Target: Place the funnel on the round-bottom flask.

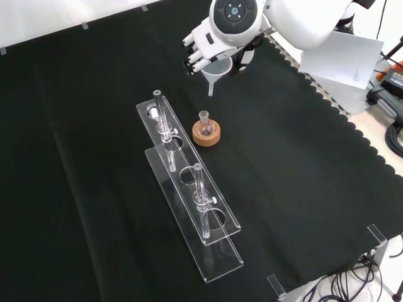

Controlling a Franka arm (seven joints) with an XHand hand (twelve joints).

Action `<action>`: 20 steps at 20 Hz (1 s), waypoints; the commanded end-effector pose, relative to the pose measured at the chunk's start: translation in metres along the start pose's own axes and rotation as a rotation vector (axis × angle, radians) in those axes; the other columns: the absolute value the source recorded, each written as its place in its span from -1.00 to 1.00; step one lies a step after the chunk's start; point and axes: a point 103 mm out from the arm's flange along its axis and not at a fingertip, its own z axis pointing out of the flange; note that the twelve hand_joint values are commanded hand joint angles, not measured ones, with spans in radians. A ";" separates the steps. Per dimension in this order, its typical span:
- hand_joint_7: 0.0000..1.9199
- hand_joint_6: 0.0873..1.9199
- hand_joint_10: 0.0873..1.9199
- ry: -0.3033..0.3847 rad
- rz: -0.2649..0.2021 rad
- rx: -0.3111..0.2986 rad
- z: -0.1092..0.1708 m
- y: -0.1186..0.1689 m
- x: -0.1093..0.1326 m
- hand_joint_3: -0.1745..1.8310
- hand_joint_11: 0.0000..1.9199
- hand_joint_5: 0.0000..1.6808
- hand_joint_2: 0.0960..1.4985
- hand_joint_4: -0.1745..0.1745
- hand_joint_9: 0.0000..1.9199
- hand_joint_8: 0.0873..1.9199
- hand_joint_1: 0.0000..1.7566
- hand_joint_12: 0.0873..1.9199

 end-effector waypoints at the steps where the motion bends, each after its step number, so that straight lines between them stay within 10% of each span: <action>1: -0.32 -0.34 -0.69 0.006 -0.003 0.007 -0.004 0.002 -0.002 -0.11 -0.34 -0.30 -0.14 0.28 0.06 -0.47 0.05 0.28; 20: -0.32 -0.32 -0.69 -0.008 -0.052 -0.009 0.010 0.043 0.032 -0.11 -0.33 -0.30 -0.13 0.27 0.07 -0.47 0.05 0.28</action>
